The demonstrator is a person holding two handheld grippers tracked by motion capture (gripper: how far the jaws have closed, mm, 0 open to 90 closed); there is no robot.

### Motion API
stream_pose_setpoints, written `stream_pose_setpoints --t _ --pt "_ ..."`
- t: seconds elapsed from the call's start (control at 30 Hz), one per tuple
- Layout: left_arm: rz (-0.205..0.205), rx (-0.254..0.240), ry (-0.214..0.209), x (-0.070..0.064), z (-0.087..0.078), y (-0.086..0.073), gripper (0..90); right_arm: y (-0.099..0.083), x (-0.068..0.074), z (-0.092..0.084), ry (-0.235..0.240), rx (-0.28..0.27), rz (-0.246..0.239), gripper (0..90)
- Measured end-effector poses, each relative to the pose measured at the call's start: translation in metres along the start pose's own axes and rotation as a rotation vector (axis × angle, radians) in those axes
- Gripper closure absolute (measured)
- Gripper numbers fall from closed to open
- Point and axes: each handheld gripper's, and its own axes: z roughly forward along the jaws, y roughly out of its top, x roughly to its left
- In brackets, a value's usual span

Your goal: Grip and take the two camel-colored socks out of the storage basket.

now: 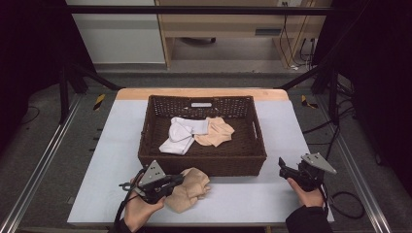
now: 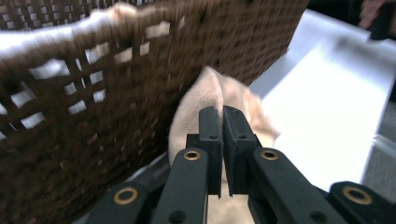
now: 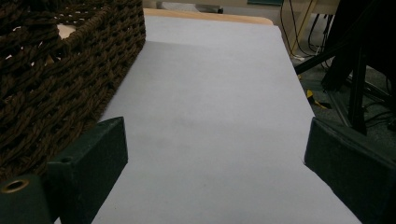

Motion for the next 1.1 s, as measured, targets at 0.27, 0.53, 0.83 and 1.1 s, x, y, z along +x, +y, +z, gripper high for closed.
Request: stream_pose_setpoints --t 0.27,0.53,0.83,1.1 --pt "-0.001 0.005 0.07 0.009 0.003 -0.011 62.3 0.0 0.0 0.0 -0.001 0.002 -0.001 6.3" --pt "-0.048 -0.035 0.156 0.026 -0.021 -0.028 40.7 0.0 0.0 -0.002 -0.002 -0.004 0.01 6.2" --pt "-0.104 -0.033 0.278 0.053 -0.046 -0.048 33.2 0.0 -0.001 -0.002 -0.004 -0.005 0.013 6.2" --pt "-0.118 -0.048 0.342 0.074 -0.055 -0.054 28.5 0.0 -0.002 -0.002 -0.006 -0.01 0.012 6.0"
